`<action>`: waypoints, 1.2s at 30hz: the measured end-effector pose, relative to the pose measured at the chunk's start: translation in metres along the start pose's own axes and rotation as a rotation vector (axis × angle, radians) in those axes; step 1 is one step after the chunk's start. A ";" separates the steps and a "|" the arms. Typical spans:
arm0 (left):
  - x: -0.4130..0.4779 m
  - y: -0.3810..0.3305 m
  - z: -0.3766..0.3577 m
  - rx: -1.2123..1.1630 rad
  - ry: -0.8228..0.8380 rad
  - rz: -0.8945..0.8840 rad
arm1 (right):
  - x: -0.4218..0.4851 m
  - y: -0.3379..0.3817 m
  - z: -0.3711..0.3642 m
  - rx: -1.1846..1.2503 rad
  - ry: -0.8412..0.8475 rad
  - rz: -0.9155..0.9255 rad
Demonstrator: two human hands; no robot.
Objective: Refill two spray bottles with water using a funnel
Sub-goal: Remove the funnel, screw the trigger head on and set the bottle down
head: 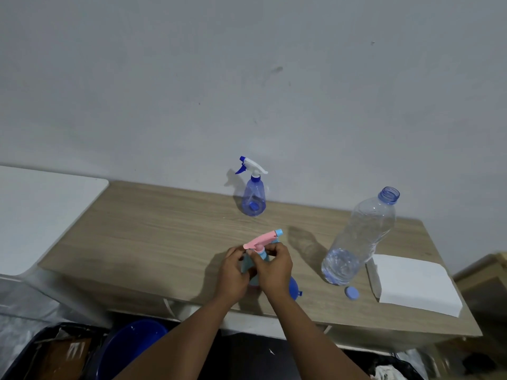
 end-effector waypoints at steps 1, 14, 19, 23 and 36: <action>-0.001 -0.002 0.000 -0.010 0.005 0.000 | 0.000 -0.003 -0.001 -0.019 0.014 0.020; 0.001 -0.006 -0.003 -0.010 -0.067 0.047 | -0.011 0.002 -0.013 -0.039 -0.112 -0.065; 0.000 -0.003 -0.004 -0.066 -0.084 0.105 | -0.004 0.000 -0.004 0.037 -0.112 -0.045; 0.002 0.005 -0.006 0.019 0.005 0.108 | 0.009 -0.002 0.004 -0.013 -0.052 0.036; 0.005 -0.003 -0.004 -0.015 -0.018 0.068 | -0.003 0.009 0.003 0.005 -0.130 0.018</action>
Point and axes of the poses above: each hand's wrist, its own x-axis towards the middle knuckle, its own z-axis out of the back of the hand, y = z × x, the point moved 6 cm from there along x, towards the middle knuckle
